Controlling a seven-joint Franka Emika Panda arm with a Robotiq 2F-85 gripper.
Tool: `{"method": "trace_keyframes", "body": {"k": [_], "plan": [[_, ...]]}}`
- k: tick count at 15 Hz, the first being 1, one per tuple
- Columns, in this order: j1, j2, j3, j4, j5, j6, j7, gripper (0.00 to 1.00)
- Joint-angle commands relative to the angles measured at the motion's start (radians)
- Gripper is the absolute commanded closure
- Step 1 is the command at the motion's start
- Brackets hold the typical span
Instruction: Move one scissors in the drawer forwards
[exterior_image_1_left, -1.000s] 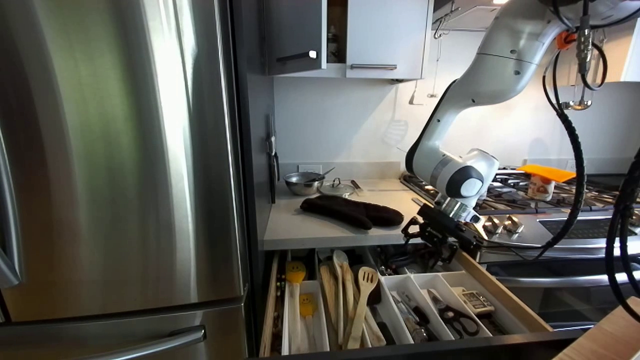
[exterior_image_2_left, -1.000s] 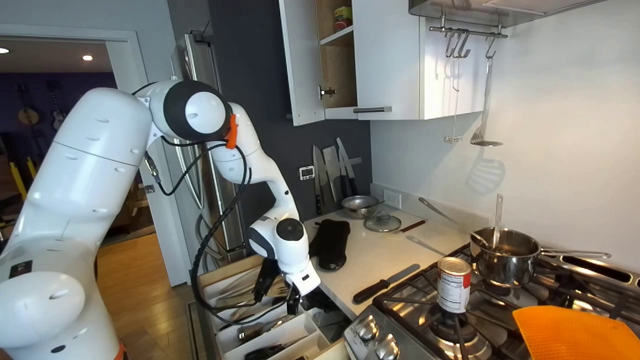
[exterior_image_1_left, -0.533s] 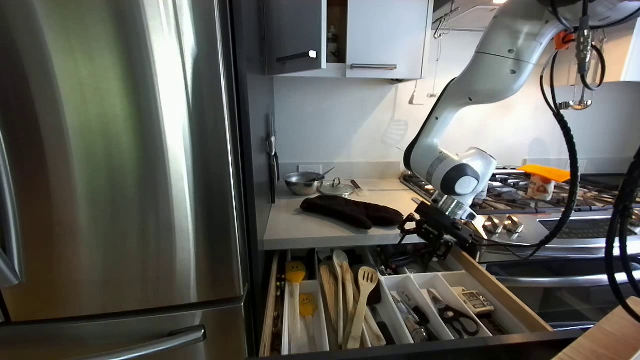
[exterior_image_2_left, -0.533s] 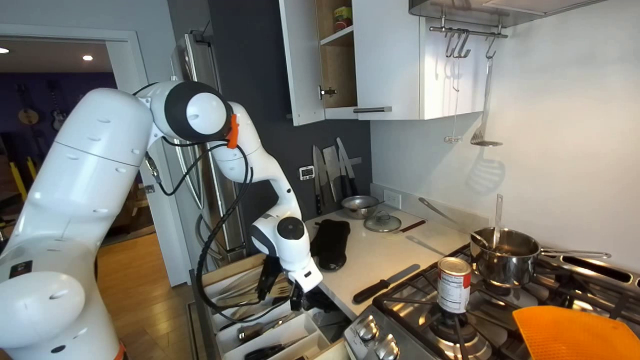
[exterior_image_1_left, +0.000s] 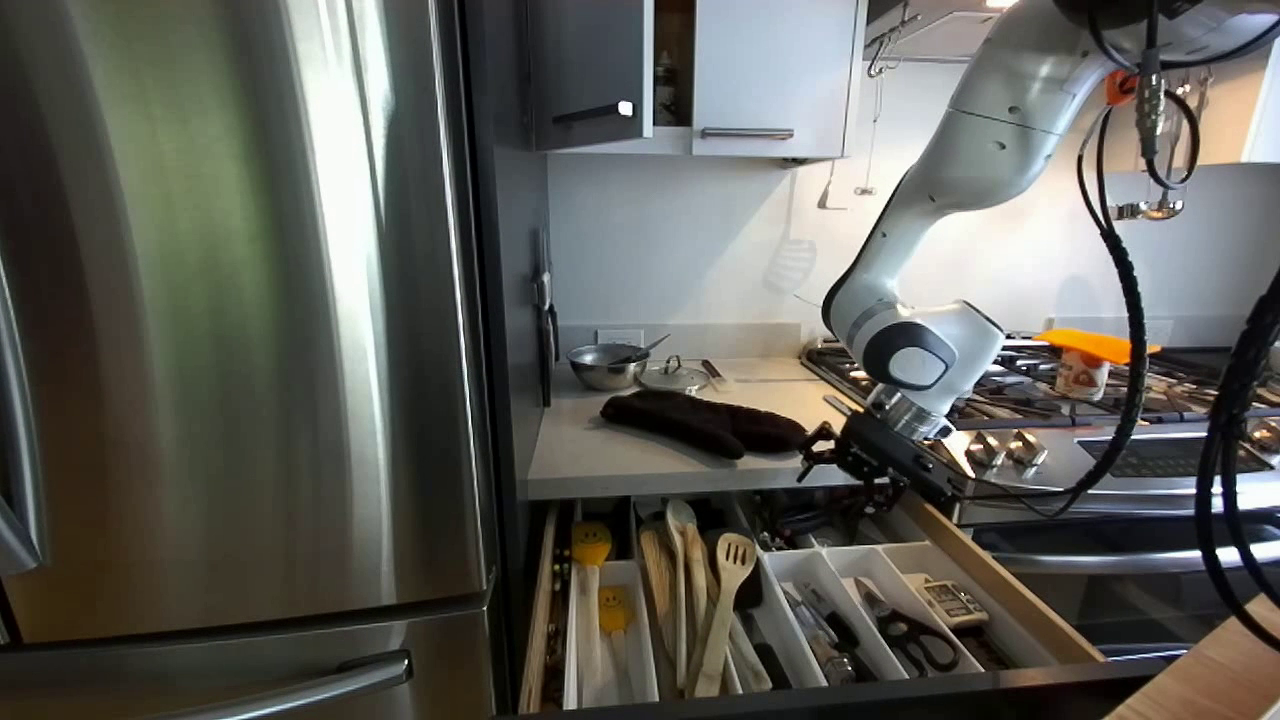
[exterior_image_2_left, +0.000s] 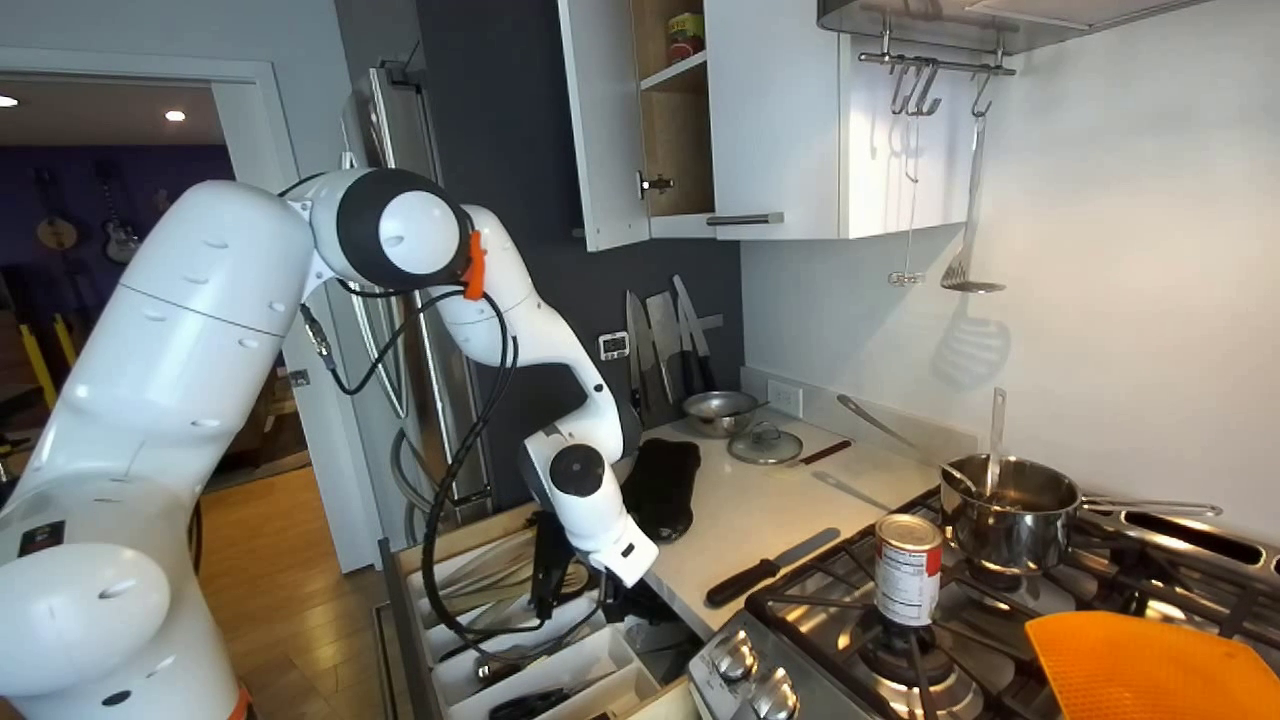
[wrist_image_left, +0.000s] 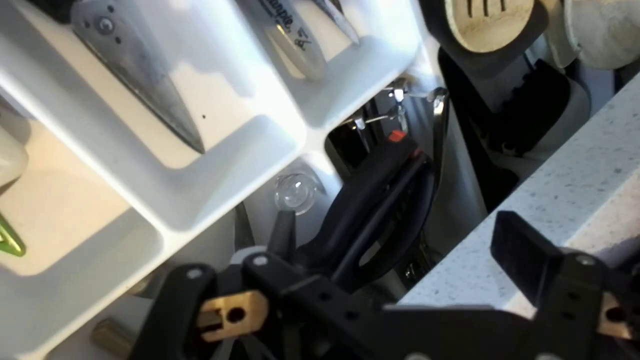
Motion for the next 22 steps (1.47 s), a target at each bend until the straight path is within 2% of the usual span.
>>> {"method": "trace_keyframes", "body": {"k": [1, 8, 9, 14, 18, 19, 20, 22], "plan": [[0.013, 0.001, -0.049, -0.012, 0.136, -0.046, -0.258, 0.0], [0.106, -0.07, -0.149, -0.101, 0.447, -0.125, -0.808, 0.0], [0.069, -0.025, -0.111, -0.045, 0.363, -0.084, -0.686, 0.0], [0.073, -0.029, -0.113, -0.044, 0.377, -0.086, -0.706, 0.0], [0.163, -0.014, -0.198, 0.009, 0.555, -0.08, -0.929, 0.0], [0.184, -0.01, -0.219, 0.013, 0.594, -0.091, -0.989, 0.24], [0.212, -0.005, -0.248, 0.021, 0.647, -0.095, -1.055, 0.26], [0.256, 0.005, -0.298, 0.023, 0.731, -0.111, -1.163, 0.42]]}}
